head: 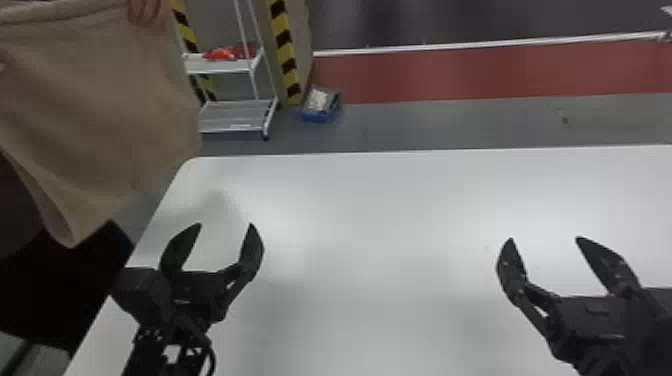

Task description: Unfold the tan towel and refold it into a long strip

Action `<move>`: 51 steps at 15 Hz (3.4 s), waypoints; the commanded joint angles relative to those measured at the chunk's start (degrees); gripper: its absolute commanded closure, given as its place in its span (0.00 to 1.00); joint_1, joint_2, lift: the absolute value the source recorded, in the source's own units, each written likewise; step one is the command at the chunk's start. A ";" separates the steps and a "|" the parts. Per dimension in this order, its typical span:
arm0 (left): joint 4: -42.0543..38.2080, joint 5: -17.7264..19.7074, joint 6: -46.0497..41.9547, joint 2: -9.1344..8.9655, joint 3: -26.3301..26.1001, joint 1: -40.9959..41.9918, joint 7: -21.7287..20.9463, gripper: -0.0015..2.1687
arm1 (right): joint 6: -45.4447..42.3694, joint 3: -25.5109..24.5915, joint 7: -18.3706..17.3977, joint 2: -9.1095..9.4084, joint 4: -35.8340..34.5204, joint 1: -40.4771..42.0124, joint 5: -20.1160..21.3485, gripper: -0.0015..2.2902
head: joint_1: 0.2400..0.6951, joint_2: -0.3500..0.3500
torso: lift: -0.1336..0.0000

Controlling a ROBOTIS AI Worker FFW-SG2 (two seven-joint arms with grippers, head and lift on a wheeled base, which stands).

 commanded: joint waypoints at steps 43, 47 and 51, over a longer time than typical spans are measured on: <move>2.14 0.00 -0.70 0.24 -1.05 -0.98 -2.02 0.05 | -0.45 -0.99 0.00 0.44 1.38 0.58 -0.13 0.07 | 1.00 0.70 | 0.06; 2.84 0.09 -0.53 0.41 -1.40 -1.33 -1.41 0.05 | -0.27 -1.61 0.08 0.62 2.35 -0.38 -0.13 0.07 | 1.00 0.68 | 0.06; 2.84 0.18 -0.18 0.68 -1.40 -1.60 -1.32 0.05 | 0.61 -1.61 3.16 0.62 8.94 -6.27 -1.53 0.07 | 1.00 0.68 | 0.06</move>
